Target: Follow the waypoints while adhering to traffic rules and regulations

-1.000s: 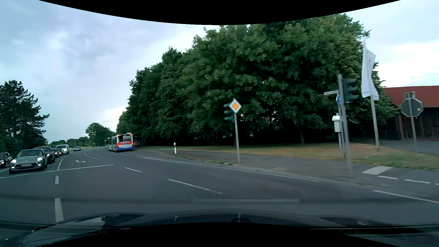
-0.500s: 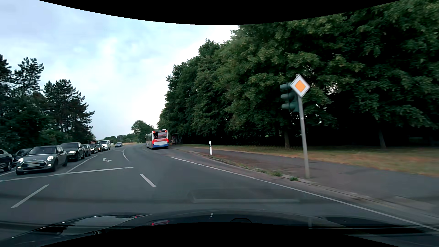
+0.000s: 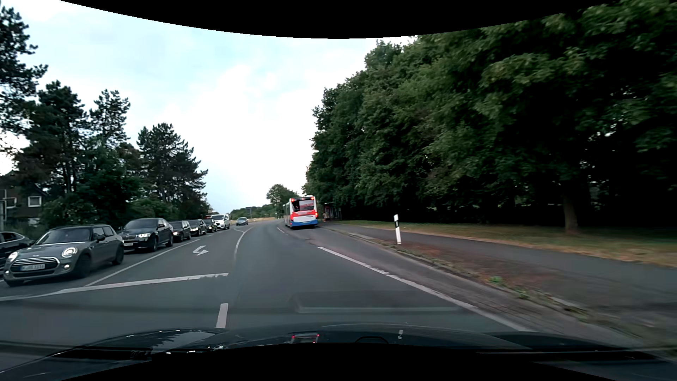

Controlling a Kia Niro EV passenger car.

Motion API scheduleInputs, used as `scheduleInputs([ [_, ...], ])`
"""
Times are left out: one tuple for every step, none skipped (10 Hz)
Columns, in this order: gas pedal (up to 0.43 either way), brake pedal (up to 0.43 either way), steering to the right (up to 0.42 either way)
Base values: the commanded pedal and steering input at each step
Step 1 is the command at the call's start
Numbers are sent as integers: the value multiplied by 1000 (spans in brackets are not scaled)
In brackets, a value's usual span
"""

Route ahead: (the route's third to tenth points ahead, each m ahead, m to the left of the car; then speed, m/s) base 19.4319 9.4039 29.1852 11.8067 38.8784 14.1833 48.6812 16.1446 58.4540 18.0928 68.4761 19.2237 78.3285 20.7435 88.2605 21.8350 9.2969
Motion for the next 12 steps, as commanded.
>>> scheduleInputs([
  [240, 0, -151],
  [240, 0, -140],
  [240, 0, -132],
  [240, 0, -129],
  [240, 0, -124],
  [240, 0, -114],
  [240, 0, -103],
  [240, 0, -89],
  [240, 0, -85],
  [240, 0, -79],
  [240, 0, -64],
  [240, 0, -48],
])
